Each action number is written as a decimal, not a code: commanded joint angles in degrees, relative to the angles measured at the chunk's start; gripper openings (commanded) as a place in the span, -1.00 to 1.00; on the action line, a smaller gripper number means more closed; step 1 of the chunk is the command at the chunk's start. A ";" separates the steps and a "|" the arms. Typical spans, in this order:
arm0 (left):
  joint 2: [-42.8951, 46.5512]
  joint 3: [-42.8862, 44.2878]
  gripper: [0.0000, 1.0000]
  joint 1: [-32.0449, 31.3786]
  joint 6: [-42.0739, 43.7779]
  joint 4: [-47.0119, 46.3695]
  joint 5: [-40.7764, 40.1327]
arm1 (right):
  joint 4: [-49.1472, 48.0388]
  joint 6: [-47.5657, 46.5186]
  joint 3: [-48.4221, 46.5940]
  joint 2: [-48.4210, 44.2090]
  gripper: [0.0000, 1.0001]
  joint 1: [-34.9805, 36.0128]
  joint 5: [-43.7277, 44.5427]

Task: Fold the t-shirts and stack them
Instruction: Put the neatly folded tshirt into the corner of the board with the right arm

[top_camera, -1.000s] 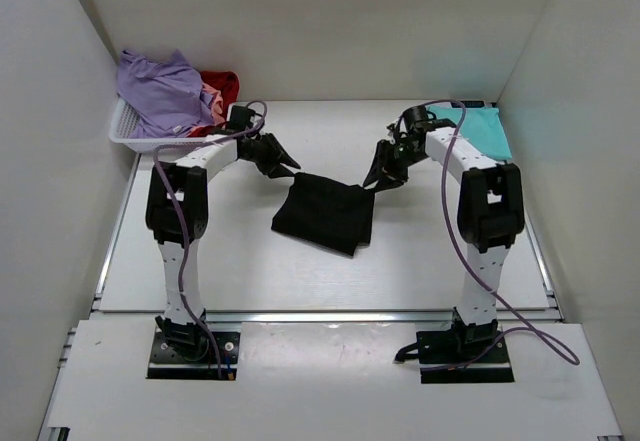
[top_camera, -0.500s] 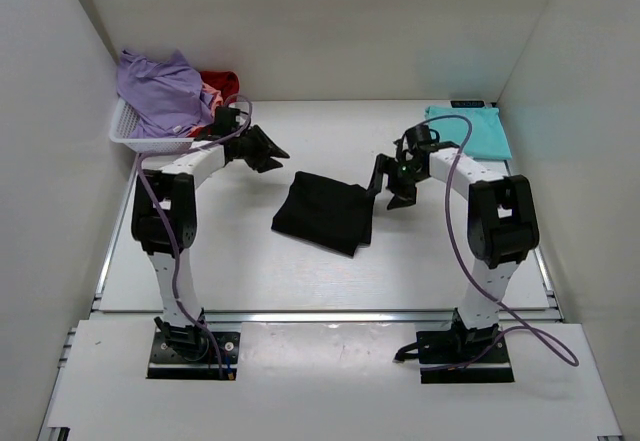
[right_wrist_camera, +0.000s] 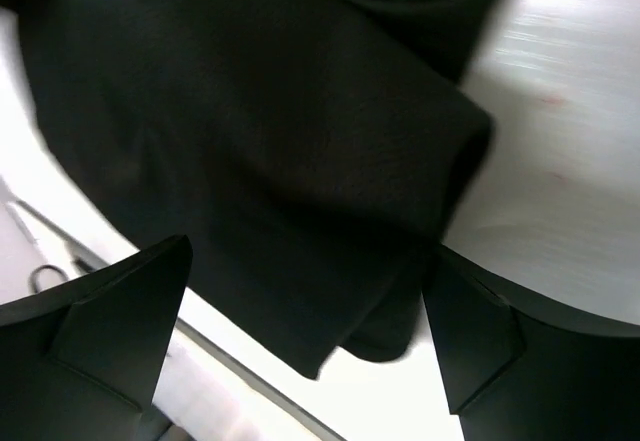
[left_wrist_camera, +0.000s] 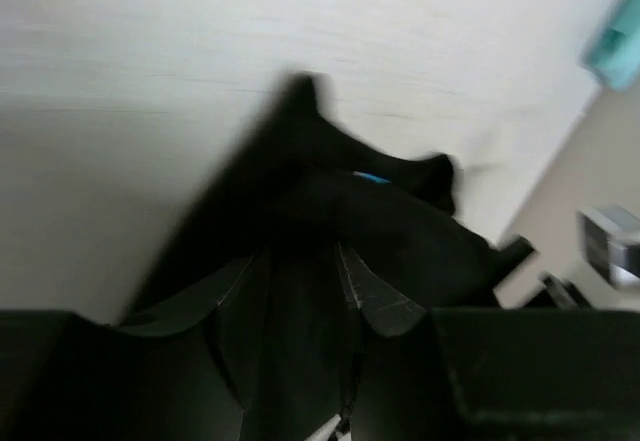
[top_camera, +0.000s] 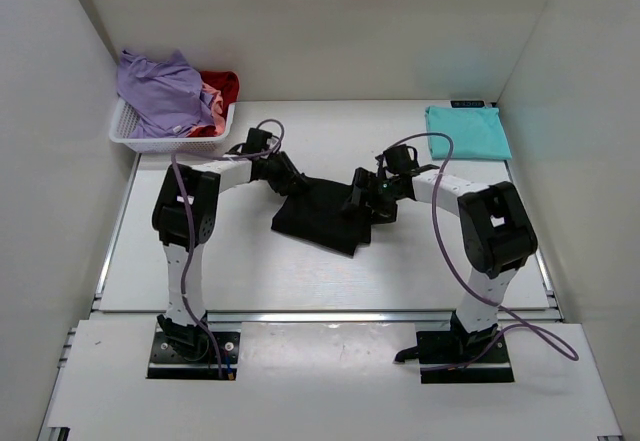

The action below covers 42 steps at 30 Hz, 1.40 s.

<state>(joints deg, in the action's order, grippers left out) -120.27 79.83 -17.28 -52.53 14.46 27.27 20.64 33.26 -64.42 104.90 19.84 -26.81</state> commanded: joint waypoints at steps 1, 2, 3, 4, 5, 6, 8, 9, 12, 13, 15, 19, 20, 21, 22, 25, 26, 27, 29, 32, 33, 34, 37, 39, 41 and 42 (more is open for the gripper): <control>-0.14 -2.31 -0.15 1.28 0.50 1.00 -4.14 | -8.85 6.11 2.55 1.44 0.88 1.25 -0.26; -0.32 -2.83 -0.17 1.37 0.68 1.53 -4.93 | -9.65 7.95 3.33 1.71 0.88 1.08 -1.39; -0.32 -3.62 -0.16 1.54 1.03 1.89 -5.38 | -10.88 7.97 3.17 2.75 0.89 1.43 -1.75; -0.49 -4.59 -0.18 1.72 0.77 1.89 -5.38 | -10.63 8.31 2.73 3.81 0.88 2.22 -1.58; -0.58 -4.86 -0.18 1.81 0.50 1.80 -5.12 | -11.15 8.23 1.77 4.60 0.90 2.66 -1.93; -0.76 -5.73 -0.19 2.16 0.50 1.63 -4.94 | -10.89 8.75 0.97 6.52 0.89 3.01 -2.72; -0.23 -7.06 -0.18 1.55 0.24 0.93 -4.33 | -11.94 9.28 0.26 8.12 0.84 3.02 -5.26; -0.23 -7.84 -0.18 1.55 0.15 0.92 -4.59 | -13.07 10.15 0.79 8.82 0.81 3.02 -6.58; -0.05 -8.47 -0.19 1.63 0.59 0.66 -4.24 | -14.67 10.87 0.00 10.41 0.17 2.23 -8.52; 0.29 -8.64 -0.19 1.72 0.59 0.66 -4.50 | -14.93 10.87 -0.44 10.32 -0.29 1.96 -8.87; 0.56 -8.82 -0.18 2.24 0.77 0.75 -3.90 | -13.36 8.77 -1.66 10.41 -1.00 1.00 -8.79; 2.31 -8.82 -0.08 3.56 0.86 -0.48 -1.96 | -5.21 -0.44 -7.27 9.80 -1.00 -1.02 -6.78; 2.49 -8.56 -0.06 3.65 0.77 -0.57 -1.00 | -1.52 -4.21 -10.25 9.36 -0.99 -1.55 -4.42; 3.45 -8.03 -0.02 4.44 0.77 -1.09 -0.20 | 0.60 -7.12 -12.02 9.36 -1.00 -1.47 -3.52; 4.16 -7.85 0.00 4.71 0.77 -1.80 0.59 | 5.85 -11.59 -16.04 9.36 -0.99 -2.08 -0.12; 7.67 -7.76 0.10 4.80 0.59 -2.94 1.73 | 15.81 -20.83 -25.10 10.06 -1.00 -4.09 7.35; 8.29 -7.85 0.13 5.06 0.85 -2.68 2.00 | 18.44 -23.39 -28.10 9.80 -0.98 -4.62 10.17; 9.69 -8.02 0.15 4.71 0.85 -2.86 1.91 | 19.60 -24.46 -29.43 9.27 -1.00 -6.11 11.41; 11.54 -8.81 0.15 4.89 1.03 -1.80 2.18 | 20.92 -27.45 -33.90 9.00 -1.00 -9.01 15.28; 15.31 -11.44 0.16 4.62 2.52 -0.32 2.35 | 21.46 -34.45 -38.92 8.83 -1.00 -15.59 15.56; 16.02 -13.02 0.15 4.53 2.78 -0.74 2.44 | 21.63 -35.96 -41.20 9.35 -1.00 -16.57 15.64; 17.33 -14.60 0.15 4.10 3.40 -0.31 2.35 | 22.24 -38.33 -42.70 10.40 -1.00 -18.41 15.91; 19.10 -18.47 0.14 2.87 4.28 -0.92 2.70 | 22.60 -44.75 -50.43 15.57 -1.00 -22.89 16.35; 19.54 -20.40 0.14 1.90 4.02 -1.45 2.88 | 23.82 -47.66 -57.97 19.96 -1.00 -25.28 15.56; 20.42 -21.56 0.14 0.94 3.93 -2.33 3.23 | 23.57 -49.42 -61.24 23.50 -0.99 -28.17 14.34; 20.69 -21.73 0.12 0.76 4.02 -1.72 3.06 | 21.91 -49.25 -62.65 25.25 -1.00 -29.05 14.07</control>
<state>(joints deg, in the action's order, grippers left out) -102.41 59.37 -15.40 -49.69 12.49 29.56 42.87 -10.00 -122.89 125.89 -7.68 -12.05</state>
